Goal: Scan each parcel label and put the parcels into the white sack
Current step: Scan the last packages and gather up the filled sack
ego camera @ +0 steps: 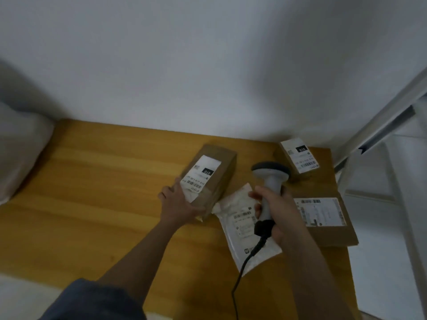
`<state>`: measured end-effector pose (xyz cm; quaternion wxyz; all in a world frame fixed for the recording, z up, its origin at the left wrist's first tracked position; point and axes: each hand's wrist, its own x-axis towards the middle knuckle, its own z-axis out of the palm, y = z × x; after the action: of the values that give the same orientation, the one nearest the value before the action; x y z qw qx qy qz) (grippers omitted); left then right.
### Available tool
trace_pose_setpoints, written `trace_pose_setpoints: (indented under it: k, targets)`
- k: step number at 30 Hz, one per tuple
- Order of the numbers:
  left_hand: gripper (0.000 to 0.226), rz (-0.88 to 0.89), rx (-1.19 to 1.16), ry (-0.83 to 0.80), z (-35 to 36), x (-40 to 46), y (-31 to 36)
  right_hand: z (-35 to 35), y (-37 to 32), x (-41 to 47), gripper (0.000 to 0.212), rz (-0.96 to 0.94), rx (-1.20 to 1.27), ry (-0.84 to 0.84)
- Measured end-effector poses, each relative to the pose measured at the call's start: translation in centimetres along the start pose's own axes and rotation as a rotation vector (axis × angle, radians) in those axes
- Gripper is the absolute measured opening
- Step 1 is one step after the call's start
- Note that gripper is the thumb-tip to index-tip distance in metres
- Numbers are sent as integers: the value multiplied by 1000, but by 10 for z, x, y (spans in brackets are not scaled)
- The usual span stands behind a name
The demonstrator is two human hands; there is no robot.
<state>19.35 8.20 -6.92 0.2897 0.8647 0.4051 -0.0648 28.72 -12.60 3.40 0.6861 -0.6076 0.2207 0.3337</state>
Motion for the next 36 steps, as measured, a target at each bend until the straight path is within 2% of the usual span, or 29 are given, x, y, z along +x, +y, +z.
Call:
trace_pose_setpoints:
  k: [3, 5, 9, 11, 13, 15, 17, 19, 21, 23, 25, 27, 32, 36]
  targets:
    - [133, -176, -48, 68, -6, -21, -39, 26, 9, -3, 40, 19, -58, -77]
    - [134, -230, -63, 84, -11, -33, -64, 42, 16, -6, 41, 26, -94, -117]
    - [141, -173, 16, -47, -31, -44, -120, 70, 27, -15, 40, 25, -183, -180]
    - [144, -127, 139, -148, -47, -41, -153, 81, 30, -16, 38, 21, -228, -192]
    - [128, -129, 325, -157, -67, -37, -182, 93, 33, -16, 37, 25, -262, -200]
    - [99, -273, 346, 22, -84, -36, -199, 106, 39, -15, 38, 30, -293, -213]
    - [77, -496, 103, 233, -91, -34, -207, 121, 46, -13, 39, 33, -316, -231]
    - [69, -674, -186, 271, -88, -33, -207, 137, 55, -12, 41, 43, -345, -256]
    - [65, -771, -478, 195, -76, -35, -204, 154, 66, -10, 41, 52, -385, -291]
    - [53, -795, -832, 71, -63, -41, -196, 169, 78, -6, 40, 54, -437, -324]
    - [56, -804, -1044, -50, -49, -48, -192, 184, 90, 1, 42, 58, -504, -353]
    - [61, -790, -1122, -117, -38, -54, -189, 196, 100, 12, 45, 67, -571, -374]
    - [43, -726, -1204, -306, -28, -65, -186, 215, 119, 35, 48, 164, -680, -380]
    - [45, -703, -1261, -314, -32, -65, -195, 209, 134, 36, 47, 207, -687, -360]
